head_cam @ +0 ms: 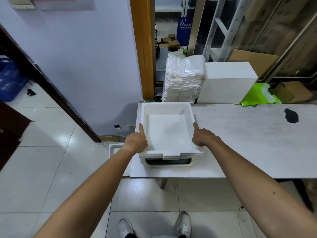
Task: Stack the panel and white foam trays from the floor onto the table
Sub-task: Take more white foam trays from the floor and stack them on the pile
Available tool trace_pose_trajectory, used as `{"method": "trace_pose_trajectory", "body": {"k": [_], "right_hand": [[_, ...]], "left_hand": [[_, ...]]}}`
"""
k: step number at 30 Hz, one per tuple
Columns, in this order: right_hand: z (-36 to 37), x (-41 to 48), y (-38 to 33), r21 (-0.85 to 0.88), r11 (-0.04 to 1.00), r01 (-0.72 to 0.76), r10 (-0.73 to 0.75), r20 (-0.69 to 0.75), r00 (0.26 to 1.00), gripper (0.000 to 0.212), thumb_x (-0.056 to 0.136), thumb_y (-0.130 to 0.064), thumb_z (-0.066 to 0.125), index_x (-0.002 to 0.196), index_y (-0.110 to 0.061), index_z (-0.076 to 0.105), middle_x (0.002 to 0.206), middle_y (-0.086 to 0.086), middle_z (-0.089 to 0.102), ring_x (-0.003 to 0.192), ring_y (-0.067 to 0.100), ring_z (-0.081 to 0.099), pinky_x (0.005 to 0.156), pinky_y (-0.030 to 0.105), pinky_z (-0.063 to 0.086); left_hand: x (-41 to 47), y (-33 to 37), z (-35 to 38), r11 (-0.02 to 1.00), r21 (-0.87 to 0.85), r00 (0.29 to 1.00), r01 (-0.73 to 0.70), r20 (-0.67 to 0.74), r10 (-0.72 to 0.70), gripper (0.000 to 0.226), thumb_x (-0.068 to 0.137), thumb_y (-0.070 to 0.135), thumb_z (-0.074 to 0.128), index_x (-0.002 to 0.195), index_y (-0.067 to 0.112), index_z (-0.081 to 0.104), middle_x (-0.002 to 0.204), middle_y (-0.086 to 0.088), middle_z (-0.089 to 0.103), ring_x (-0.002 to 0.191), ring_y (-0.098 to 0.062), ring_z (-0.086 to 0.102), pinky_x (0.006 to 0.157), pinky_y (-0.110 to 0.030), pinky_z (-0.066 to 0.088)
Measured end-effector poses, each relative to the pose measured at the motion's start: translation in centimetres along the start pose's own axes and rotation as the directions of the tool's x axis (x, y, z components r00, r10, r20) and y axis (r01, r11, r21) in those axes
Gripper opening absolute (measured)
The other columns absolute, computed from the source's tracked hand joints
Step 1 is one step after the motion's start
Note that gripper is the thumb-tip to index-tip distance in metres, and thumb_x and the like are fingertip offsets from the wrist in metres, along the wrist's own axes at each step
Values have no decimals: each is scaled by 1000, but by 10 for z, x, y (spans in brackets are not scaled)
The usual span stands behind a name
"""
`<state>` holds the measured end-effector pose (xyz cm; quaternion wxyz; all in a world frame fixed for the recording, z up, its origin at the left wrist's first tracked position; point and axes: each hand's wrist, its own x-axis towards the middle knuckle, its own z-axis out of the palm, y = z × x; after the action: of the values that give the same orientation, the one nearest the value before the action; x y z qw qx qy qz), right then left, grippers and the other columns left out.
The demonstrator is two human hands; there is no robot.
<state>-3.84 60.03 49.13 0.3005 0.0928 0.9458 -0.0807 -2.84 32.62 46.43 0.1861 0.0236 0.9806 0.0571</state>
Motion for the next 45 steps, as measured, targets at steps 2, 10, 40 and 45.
{"method": "trace_pose_trajectory", "body": {"k": [2,10,40,45], "right_hand": [[2,-1,1,4,1000,3,-3,5,1000,82,94,-14,40,158,-23,-11,92,8,54,85,27,55,70,34,42],[9,1,0,62,998,1,-2,10,1000,86,91,-12,39,158,-24,-14,84,6,55,70,21,52,60,32,40],[56,13,7,132,990,40,0,-293,956,71,101,-37,37,159,-25,-2,143,16,39,114,32,48,92,43,41],[42,14,-15,-36,999,34,-46,-425,904,66,101,-41,40,151,-2,25,146,21,38,131,36,39,109,46,31]], "left_hand": [[1,0,2,1000,21,1000,3,-7,-2,75,97,16,39,157,3,-5,92,-13,64,78,-27,63,69,-39,55],[3,0,6,997,79,999,12,-40,-8,75,96,17,38,157,3,-4,83,-10,64,68,-24,61,59,-36,52],[-6,-24,13,977,-202,998,69,19,-66,67,100,62,13,158,35,-6,161,-22,22,137,-47,40,108,-58,36],[-25,-65,8,921,-378,983,92,-116,-146,61,103,56,17,158,27,20,157,-18,30,135,-42,44,108,-53,35]]}}
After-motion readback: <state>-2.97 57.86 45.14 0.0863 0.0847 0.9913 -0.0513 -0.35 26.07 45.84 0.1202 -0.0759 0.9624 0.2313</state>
